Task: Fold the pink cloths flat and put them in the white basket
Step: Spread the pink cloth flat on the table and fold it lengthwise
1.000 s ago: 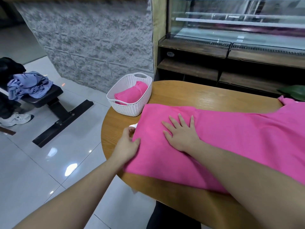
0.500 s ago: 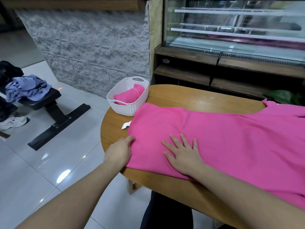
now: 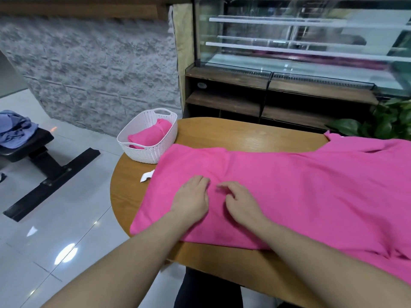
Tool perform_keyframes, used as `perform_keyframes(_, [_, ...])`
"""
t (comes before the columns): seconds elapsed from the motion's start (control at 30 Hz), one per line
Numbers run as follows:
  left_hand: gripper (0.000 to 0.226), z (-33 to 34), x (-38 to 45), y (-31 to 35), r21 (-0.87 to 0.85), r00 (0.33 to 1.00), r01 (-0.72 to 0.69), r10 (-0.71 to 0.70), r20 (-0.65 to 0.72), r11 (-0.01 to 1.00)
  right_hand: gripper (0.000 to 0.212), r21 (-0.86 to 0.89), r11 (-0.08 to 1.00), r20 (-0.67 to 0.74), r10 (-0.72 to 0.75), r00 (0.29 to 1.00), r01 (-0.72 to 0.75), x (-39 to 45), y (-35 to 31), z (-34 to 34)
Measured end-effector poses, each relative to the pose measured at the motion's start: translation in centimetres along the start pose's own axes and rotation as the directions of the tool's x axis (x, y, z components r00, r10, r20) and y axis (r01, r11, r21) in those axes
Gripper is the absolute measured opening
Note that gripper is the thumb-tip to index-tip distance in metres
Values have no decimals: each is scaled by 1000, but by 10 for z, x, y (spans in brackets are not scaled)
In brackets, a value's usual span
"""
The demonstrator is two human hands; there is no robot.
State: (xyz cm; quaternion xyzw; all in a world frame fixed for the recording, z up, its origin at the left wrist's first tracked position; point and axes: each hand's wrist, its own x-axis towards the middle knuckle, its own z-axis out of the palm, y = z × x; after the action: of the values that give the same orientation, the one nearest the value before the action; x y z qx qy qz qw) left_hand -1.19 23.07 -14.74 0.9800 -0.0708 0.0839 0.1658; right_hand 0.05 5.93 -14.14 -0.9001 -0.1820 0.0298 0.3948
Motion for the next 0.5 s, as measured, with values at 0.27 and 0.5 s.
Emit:
perform_keyframes(0.27, [32, 19, 49, 3, 0, 997, 40, -40, -70, 999, 47, -383, 915, -54, 115, 992, -127, 61, 73, -85])
perform_keyframes(0.5, [42, 29, 61, -7, -38, 991, 59, -63, -115, 998, 44, -619, 737, -150, 226, 962, -270, 109, 116, -140])
